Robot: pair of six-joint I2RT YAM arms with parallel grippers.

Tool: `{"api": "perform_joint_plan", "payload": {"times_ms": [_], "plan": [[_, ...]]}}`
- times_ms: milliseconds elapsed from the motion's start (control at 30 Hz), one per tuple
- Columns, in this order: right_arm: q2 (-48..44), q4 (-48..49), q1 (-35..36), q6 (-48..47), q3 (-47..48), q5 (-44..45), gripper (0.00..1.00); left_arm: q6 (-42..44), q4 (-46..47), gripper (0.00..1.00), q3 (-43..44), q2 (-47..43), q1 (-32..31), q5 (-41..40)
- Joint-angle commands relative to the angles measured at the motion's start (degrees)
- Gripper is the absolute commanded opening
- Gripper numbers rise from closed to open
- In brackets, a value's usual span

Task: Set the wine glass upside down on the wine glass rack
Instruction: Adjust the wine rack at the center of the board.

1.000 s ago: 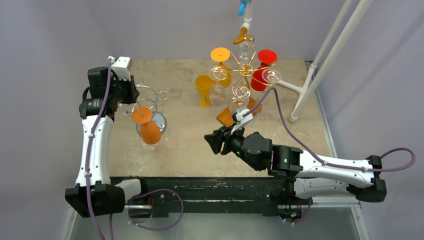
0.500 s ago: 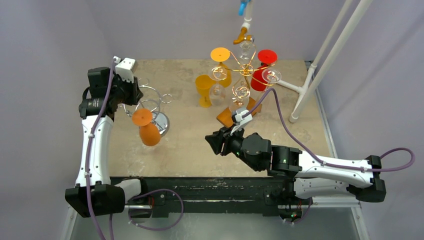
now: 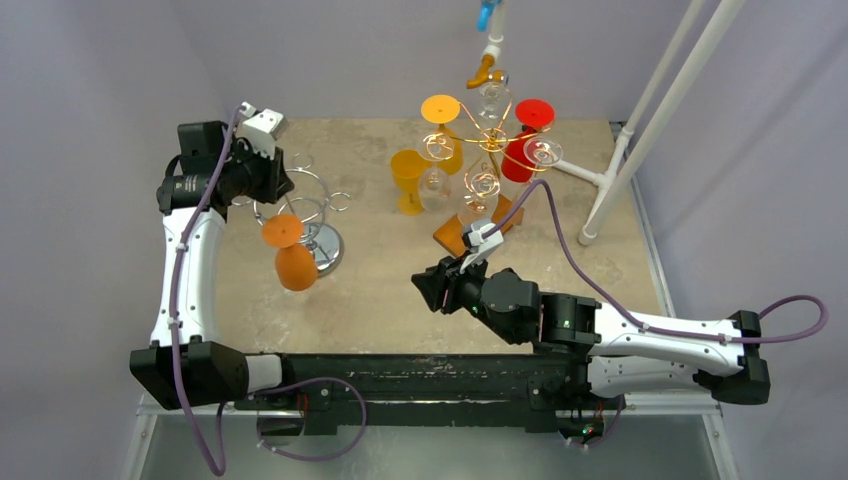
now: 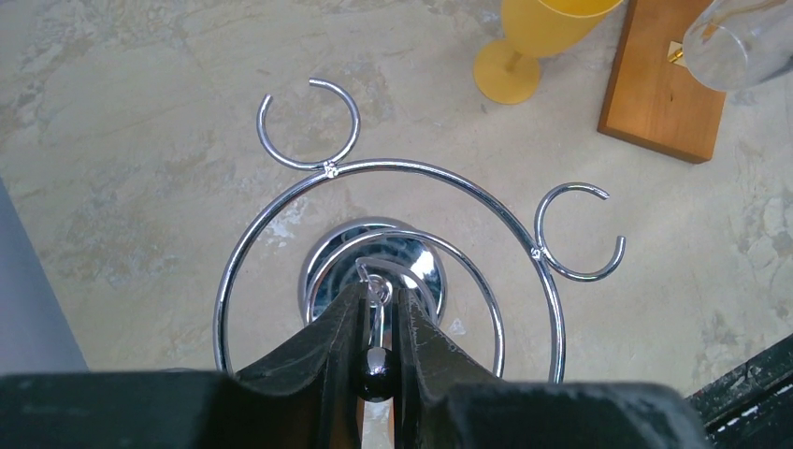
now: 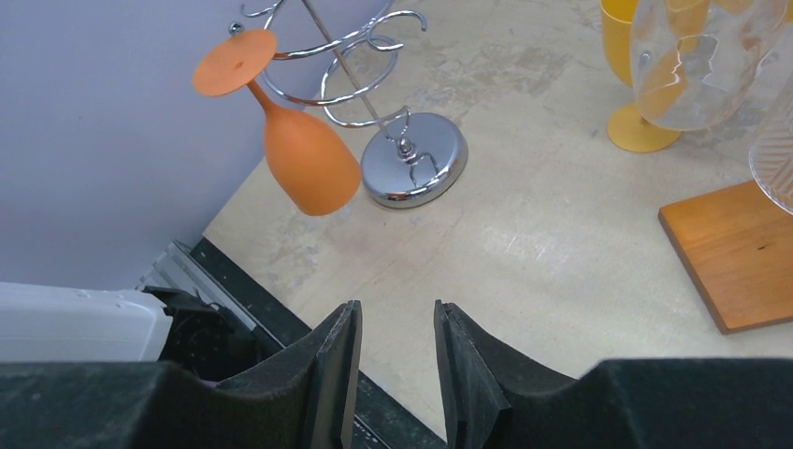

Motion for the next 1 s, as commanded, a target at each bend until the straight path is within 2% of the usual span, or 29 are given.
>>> {"api": "perform_joint_plan", "payload": {"times_ms": [0,467,967], "plan": [[-0.2,2.1,-0.2,1.5,-0.6,0.4,0.41,4.0,3.7,0.0,6.8,0.2,0.1,5.9],[0.4,2.4,-0.2,1.4,-0.9,0.3,0.41,5.9,4.9,0.0,9.2,0.1,1.7,16.9],[0.8,2.7,-0.2,1.4,-1.9,1.3,0.41,23.7,-2.1,0.0,11.6,3.9,2.0,29.0]]}}
